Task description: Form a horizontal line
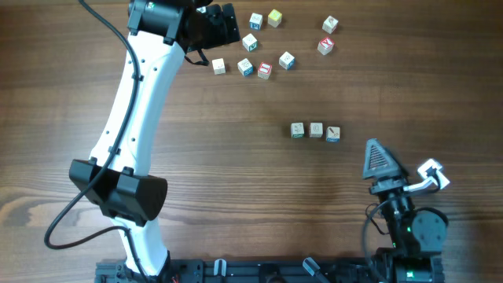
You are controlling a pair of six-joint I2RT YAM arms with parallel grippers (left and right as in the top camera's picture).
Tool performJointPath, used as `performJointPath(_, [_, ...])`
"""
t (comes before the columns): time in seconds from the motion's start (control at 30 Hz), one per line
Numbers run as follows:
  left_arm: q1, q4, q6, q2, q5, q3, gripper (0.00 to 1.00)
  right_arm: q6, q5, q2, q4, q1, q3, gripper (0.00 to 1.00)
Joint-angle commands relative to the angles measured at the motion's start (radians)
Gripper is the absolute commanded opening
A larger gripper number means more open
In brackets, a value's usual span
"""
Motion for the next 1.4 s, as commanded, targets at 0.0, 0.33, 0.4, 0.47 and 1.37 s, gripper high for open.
performJointPath(0.0, [-0.001,-0.035,0.006,0.002,-0.009,0.002,1.0,0.37,-0.023,0.001,0.135,-0.003,0.0,1.0])
performJointPath(0.33, [0.0,-0.068,0.005,0.002,-0.033,0.002,1.0,-0.23,-0.291,0.111,-0.015,-0.003,0.19,0.99])
performJointPath(0.4, [0.0,-0.07,0.005,0.002,-0.033,0.002,1.0,-0.318,-0.291,0.18,-0.077,-0.003,0.254,0.99])
performJointPath(0.47, [0.0,-0.074,0.005,0.002,-0.033,0.002,1.0,-0.414,-0.294,0.288,-0.137,-0.003,0.344,0.99])
performJointPath(1.37, [0.128,-0.154,-0.28,0.002,-0.147,0.002,1.0,-0.807,-0.217,1.604,-0.634,0.114,1.36,0.99])
